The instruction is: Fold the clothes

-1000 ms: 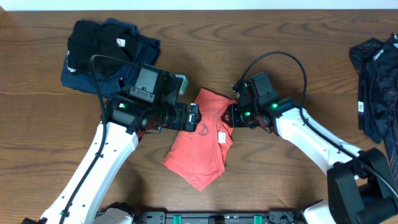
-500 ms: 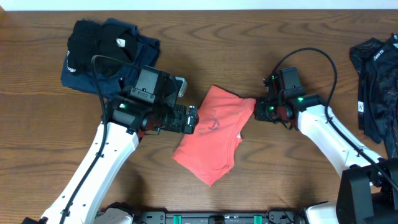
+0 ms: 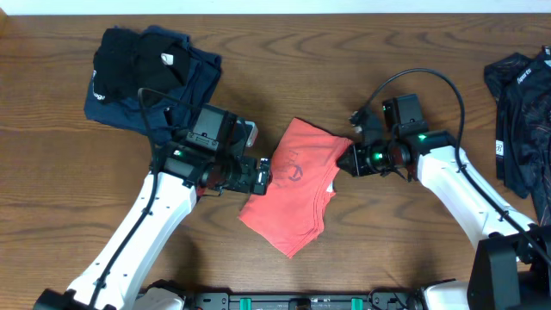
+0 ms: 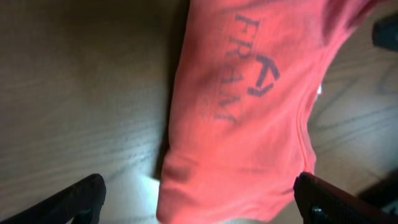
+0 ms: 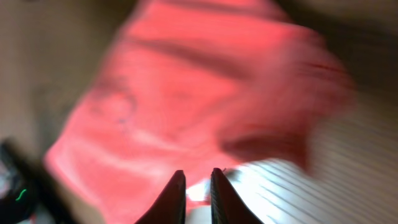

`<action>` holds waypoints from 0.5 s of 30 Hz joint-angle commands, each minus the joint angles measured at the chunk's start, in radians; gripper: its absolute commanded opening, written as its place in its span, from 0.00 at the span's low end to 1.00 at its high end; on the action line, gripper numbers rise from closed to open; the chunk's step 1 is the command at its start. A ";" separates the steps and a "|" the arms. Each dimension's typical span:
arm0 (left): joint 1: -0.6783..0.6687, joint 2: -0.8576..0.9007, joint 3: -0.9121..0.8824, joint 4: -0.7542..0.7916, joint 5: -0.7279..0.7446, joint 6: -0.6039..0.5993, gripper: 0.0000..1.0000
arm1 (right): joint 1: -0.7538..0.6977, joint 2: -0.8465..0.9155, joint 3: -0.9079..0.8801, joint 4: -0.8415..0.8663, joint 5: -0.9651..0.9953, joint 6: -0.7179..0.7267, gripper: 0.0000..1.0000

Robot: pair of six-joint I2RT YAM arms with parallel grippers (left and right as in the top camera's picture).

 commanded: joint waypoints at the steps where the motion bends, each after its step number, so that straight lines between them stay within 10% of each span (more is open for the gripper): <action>1: 0.003 0.040 -0.034 0.024 0.003 0.016 0.98 | 0.024 -0.016 0.010 0.029 -0.063 -0.001 0.01; 9: 0.003 0.172 -0.050 0.116 0.103 0.016 0.98 | 0.089 0.056 0.008 0.051 0.420 0.262 0.01; 15: 0.003 0.231 -0.050 0.230 0.135 0.016 0.98 | 0.089 0.186 0.007 0.059 0.433 0.275 0.01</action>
